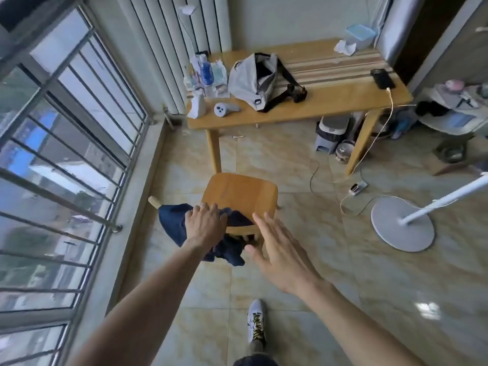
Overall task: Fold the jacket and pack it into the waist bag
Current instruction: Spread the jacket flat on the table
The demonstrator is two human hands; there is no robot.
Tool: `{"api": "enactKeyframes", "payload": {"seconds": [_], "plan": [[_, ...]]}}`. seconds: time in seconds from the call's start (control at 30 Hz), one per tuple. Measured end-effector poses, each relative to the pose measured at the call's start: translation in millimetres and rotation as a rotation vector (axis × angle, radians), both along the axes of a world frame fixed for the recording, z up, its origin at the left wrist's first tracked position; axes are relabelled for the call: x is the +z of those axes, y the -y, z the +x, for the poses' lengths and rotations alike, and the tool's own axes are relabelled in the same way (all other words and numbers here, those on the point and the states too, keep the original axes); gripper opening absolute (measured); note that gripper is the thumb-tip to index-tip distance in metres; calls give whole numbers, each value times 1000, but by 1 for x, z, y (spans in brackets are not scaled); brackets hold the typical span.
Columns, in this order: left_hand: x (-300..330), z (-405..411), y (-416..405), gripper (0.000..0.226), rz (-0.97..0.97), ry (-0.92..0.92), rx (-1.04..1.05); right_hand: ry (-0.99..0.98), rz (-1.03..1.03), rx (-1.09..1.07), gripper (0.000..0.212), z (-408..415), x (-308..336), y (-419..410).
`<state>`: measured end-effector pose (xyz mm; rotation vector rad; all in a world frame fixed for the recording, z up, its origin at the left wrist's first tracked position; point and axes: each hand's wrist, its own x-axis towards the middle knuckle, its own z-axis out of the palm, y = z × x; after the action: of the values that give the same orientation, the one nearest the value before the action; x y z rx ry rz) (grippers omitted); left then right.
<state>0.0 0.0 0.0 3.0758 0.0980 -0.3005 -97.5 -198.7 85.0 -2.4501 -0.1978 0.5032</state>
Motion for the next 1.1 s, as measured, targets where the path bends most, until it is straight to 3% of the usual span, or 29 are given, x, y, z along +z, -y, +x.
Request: {"api": "enactKeyframes", "payload": {"seconds": [0.2, 0.3, 0.5, 0.63, 0.73, 0.9, 0.97, 1.03, 1.1], "plan": [[-42, 55, -2, 37, 132, -346, 120, -102, -19, -1, 71, 55, -33, -17], [-43, 68, 3, 25, 98, -336, 106, -129, -12, -5, 70, 72, -38, -15], [10, 87, 16, 13, -272, -78, 86, -69, 2, -15, 64, 103, -26, 8], [100, 96, 45, 16, -551, 175, -35, 55, 55, -19, 63, 131, -4, 44], [180, 95, 77, 35, -531, 303, -257, 139, 58, -12, 70, 150, 19, 82], [275, 80, 152, 13, -393, 545, -522, 284, 11, 1, 88, 172, 60, 168], [305, 73, 183, 9, -398, 652, -549, 377, -20, 8, 69, 179, 79, 204], [330, 68, 210, 9, -383, 759, -547, 534, -10, -4, 28, 189, 101, 239], [349, 66, 232, 12, -361, 837, -510, 636, 84, -48, 25, 196, 128, 271]]}}
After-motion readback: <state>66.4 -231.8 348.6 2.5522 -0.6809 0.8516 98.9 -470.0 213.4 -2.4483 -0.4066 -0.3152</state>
